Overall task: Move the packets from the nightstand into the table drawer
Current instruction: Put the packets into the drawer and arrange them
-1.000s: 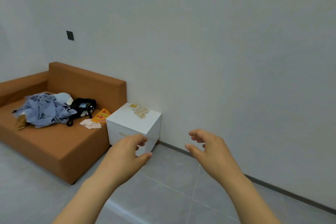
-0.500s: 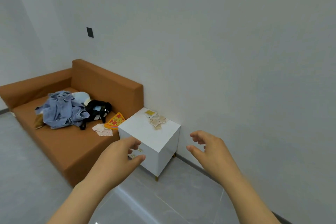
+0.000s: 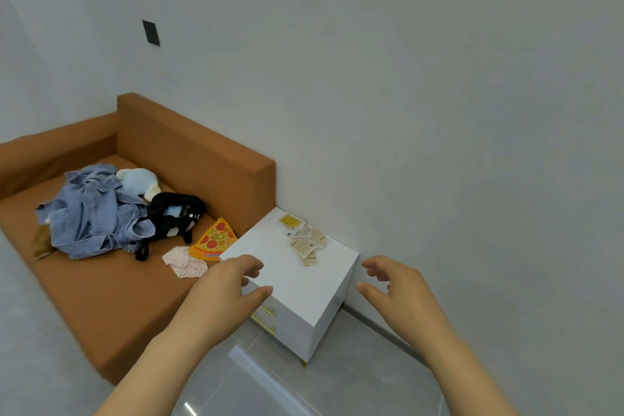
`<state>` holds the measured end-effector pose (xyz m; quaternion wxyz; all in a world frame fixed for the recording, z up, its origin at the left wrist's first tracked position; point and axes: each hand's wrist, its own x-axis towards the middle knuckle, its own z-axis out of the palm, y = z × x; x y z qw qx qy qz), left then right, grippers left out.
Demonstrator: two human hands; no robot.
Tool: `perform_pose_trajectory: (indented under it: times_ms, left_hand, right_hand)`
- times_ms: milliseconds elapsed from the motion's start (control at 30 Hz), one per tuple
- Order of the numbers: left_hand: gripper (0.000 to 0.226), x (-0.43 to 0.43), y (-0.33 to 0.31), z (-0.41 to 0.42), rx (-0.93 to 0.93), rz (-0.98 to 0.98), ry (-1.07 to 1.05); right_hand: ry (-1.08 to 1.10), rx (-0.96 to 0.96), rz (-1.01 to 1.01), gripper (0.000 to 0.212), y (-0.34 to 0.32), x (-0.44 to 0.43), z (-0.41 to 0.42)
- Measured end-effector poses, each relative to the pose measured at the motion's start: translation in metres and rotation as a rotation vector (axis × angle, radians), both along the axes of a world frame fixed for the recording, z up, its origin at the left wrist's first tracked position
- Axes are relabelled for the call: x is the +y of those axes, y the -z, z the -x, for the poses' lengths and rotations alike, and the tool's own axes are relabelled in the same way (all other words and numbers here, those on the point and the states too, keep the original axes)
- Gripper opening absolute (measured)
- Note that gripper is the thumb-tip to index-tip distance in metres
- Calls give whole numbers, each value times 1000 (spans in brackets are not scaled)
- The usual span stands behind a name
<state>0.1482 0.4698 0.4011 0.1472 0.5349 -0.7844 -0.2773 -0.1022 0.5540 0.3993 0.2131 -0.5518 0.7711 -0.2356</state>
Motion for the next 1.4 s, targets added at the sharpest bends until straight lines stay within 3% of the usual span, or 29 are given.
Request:
perform_pose_trajectory:
  times_ms: [333, 733, 1033, 1200, 1400]
  left_hand:
    - [39, -178, 44, 5, -81, -126, 74]
    - [43, -351, 128, 60, -255, -214, 94]
    - [57, -465, 249, 110, -387, -271, 147]
    - [58, -516, 323, 136, -442, -255, 271]
    - [65, -559, 402, 171, -480, -245, 329]
  right_hand:
    - [97, -50, -204, 43, 55, -146, -1]
    - [173, -93, -398, 57, 151, -312, 69]
    - [194, -97, -609, 73, 269, -424, 95]
    - [213, -107, -614, 78, 349, -461, 88]
    - [184, 34, -611, 86, 430, -494, 86]
